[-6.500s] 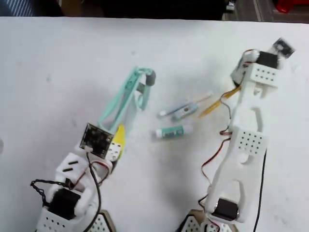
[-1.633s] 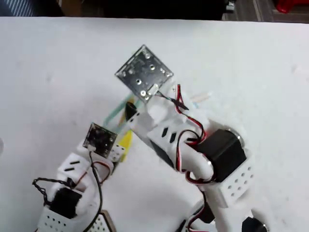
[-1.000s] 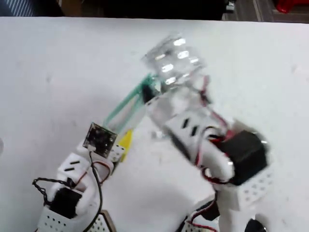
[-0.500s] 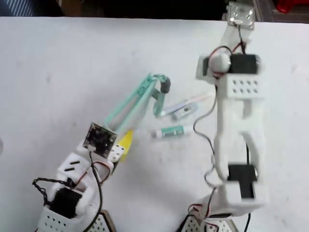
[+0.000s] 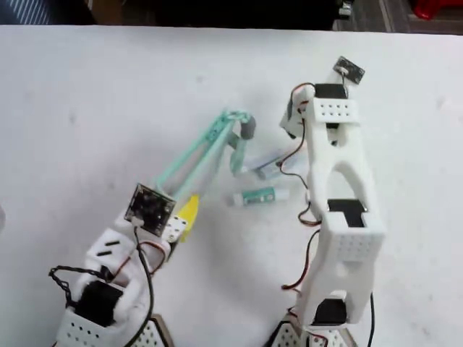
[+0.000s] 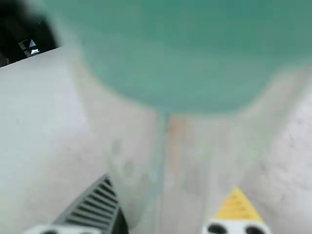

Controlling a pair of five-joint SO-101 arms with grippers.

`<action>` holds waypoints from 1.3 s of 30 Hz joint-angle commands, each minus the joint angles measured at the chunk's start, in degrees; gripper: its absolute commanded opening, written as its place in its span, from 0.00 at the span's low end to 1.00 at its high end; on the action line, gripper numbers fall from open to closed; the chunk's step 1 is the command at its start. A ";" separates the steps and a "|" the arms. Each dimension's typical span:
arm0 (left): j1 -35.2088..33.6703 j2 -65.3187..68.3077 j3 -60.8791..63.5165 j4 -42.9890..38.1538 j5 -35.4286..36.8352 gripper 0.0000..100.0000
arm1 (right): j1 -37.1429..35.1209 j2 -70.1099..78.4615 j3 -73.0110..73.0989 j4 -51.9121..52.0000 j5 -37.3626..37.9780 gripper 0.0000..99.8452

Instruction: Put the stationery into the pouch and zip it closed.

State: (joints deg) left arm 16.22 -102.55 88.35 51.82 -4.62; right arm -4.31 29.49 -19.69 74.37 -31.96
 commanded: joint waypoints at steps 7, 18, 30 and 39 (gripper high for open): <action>0.48 0.22 0.09 0.53 0.79 0.17 | 0.57 3.74 -2.37 -6.64 -0.70 0.26; 0.48 0.22 0.09 0.53 0.79 0.17 | 0.57 12.79 -5.54 -8.75 -0.26 0.06; 0.48 0.22 0.09 0.53 0.79 0.17 | 3.82 18.33 -12.66 -3.74 -0.62 0.02; 0.48 0.22 0.09 0.53 0.79 0.17 | 5.49 17.98 -12.92 -1.19 -0.53 0.02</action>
State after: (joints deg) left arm 16.22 -102.55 88.35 51.82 -4.62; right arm -0.18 48.13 -32.44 71.82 -32.22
